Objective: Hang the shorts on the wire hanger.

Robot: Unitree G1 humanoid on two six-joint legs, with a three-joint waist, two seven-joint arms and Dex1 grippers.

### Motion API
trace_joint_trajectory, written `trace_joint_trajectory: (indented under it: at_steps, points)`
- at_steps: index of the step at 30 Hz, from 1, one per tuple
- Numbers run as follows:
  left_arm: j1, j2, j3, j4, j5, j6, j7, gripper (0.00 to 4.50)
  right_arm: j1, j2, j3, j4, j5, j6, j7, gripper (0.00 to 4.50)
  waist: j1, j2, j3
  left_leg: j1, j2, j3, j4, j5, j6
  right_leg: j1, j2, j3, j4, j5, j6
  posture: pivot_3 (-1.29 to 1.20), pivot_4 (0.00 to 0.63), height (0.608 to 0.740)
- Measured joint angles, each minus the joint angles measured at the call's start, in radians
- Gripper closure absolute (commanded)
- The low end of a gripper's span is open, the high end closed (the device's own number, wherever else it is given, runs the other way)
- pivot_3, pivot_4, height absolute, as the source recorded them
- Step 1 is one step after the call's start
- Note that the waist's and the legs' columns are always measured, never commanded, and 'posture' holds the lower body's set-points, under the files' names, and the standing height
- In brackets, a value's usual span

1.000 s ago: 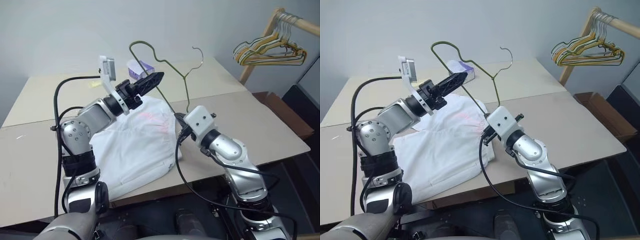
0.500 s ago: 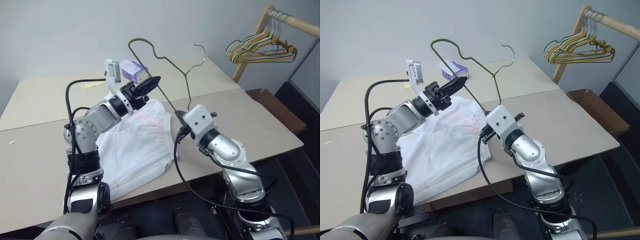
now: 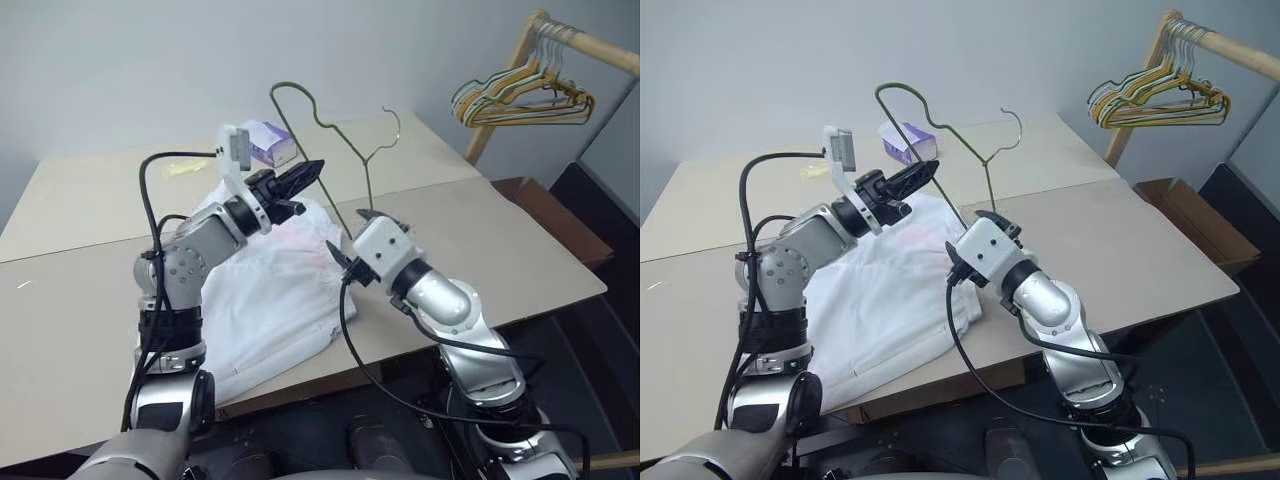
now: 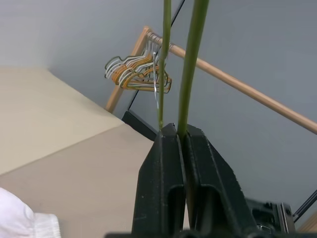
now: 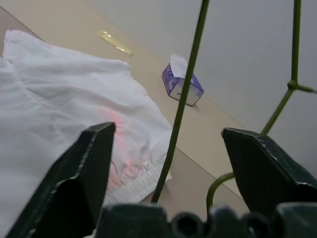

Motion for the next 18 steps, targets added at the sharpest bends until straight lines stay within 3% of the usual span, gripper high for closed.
trace_joint_trajectory:
  at_steps: [4,8,10,14,18]
  points:
    - [-0.001,0.079,0.017,0.040,0.013,-0.045,-0.113,4.50,-0.016,0.011,-0.157,-0.012,0.170,0.111,0.073,0.30,0.003,0.000,0.000,0.000,0.000,0.000,0.000,0.000,0.000,0.000,0.000,0.000,0.000,0.000,0.000,-0.14,0.000,0.740]
    - [-0.009,0.155,0.052,0.093,-0.035,-0.052,-0.290,4.50,-0.104,0.000,-0.359,-0.003,0.475,0.366,0.207,0.30,0.004,0.000,0.000,0.000,0.001,0.000,0.000,0.000,0.000,-0.001,0.000,-0.001,0.000,0.000,0.000,-0.11,0.000,0.740]
    - [-0.016,0.209,0.081,0.123,-0.090,-0.042,-0.427,4.50,-0.162,-0.058,-0.429,0.033,0.634,0.496,0.296,0.30,0.004,0.000,0.000,0.000,0.001,0.000,-0.001,0.000,0.000,-0.001,0.000,-0.001,0.000,0.000,0.000,-0.10,0.000,0.740]
    - [-0.018,0.310,0.123,0.186,-0.148,-0.036,-0.676,4.50,-0.203,-0.184,-0.451,0.119,0.814,0.626,0.451,0.30,0.009,0.000,0.000,0.000,0.001,0.001,-0.001,0.000,0.001,0.000,0.001,-0.002,0.000,-0.001,0.000,-0.09,0.000,0.740]
    - [-0.016,0.335,0.127,0.211,-0.160,-0.040,-0.843,4.50,-0.228,-0.287,-0.348,0.220,0.873,0.642,0.592,0.30,0.023,0.000,0.000,0.000,0.001,0.004,-0.001,0.000,0.001,0.000,0.001,-0.002,0.000,-0.001,0.000,-0.08,0.000,0.740]
